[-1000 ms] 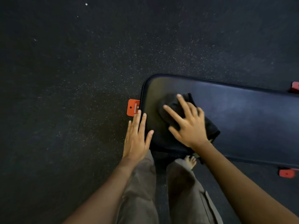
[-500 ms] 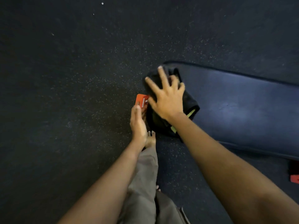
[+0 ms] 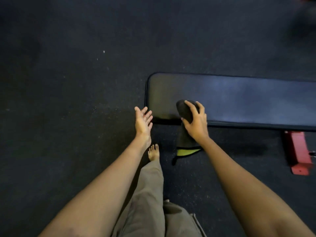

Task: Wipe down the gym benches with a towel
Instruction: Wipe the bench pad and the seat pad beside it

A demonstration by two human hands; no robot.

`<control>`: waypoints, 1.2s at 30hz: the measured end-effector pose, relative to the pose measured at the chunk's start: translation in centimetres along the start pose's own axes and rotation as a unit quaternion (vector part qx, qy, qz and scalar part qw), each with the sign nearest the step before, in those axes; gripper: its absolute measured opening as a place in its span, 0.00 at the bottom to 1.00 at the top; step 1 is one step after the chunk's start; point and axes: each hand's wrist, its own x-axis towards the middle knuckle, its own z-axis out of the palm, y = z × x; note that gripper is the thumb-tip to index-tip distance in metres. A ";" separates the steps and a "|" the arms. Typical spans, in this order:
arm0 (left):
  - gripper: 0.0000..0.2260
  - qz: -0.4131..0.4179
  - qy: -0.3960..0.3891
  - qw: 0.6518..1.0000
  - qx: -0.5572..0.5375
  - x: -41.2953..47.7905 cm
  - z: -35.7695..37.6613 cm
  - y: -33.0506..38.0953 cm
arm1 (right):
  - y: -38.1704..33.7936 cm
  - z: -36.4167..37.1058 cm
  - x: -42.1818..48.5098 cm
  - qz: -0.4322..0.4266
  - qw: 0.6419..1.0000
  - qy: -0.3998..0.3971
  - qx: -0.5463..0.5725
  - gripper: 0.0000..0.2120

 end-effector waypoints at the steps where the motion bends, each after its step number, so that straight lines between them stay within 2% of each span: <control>1: 0.28 0.022 -0.019 1.000 0.004 -1.5 1.6 1.7 | -1.3 -2.2 -0.4 -0.008 0.997 0.036 0.071 0.31; 4: 0.27 0.086 -0.076 0.993 0.018 -5.7 6.9 6.8 | -5.5 -8.3 -1.1 -0.038 0.979 0.092 0.180 0.30; 10: 0.27 0.185 -0.189 0.963 0.042 -14.3 17.1 17.9 | -12.2 -22.4 -0.8 -0.030 0.939 0.182 0.290 0.30; 14: 0.27 0.225 -0.280 0.932 0.049 -18.8 26.1 24.1 | -14.5 -33.0 -0.3 -0.058 0.915 0.275 0.291 0.32; 18: 0.26 0.244 -0.388 0.886 0.075 -22.2 35.4 26.1 | -13.9 -41.9 -0.3 -0.062 0.889 0.361 0.276 0.31; 23: 0.26 0.208 -0.520 0.821 0.112 -28.2 43.9 22.7 | -10.2 -49.2 -4.9 -0.015 0.827 0.491 0.274 0.29; 26: 0.27 0.160 -0.609 0.764 0.142 -33.3 47.0 17.9 | -7.3 -51.9 -11.1 0.043 0.775 0.580 0.248 0.29; 28: 0.26 0.127 -0.650 0.735 0.147 -36.6 48.0 14.4 | -5.4 -52.7 -15.5 0.079 0.745 0.623 0.226 0.29; 31: 0.26 0.071 -0.716 0.671 0.177 -42.9 48.5 7.5 | -2.5 -52.8 -24.0 0.141 0.686 0.688 0.187 0.29; 36: 0.26 -0.017 -0.782 0.580 0.228 -53.1 46.1 -3.5 | 2.0 -51.9 -38.2 0.229 0.588 0.762 0.147 0.30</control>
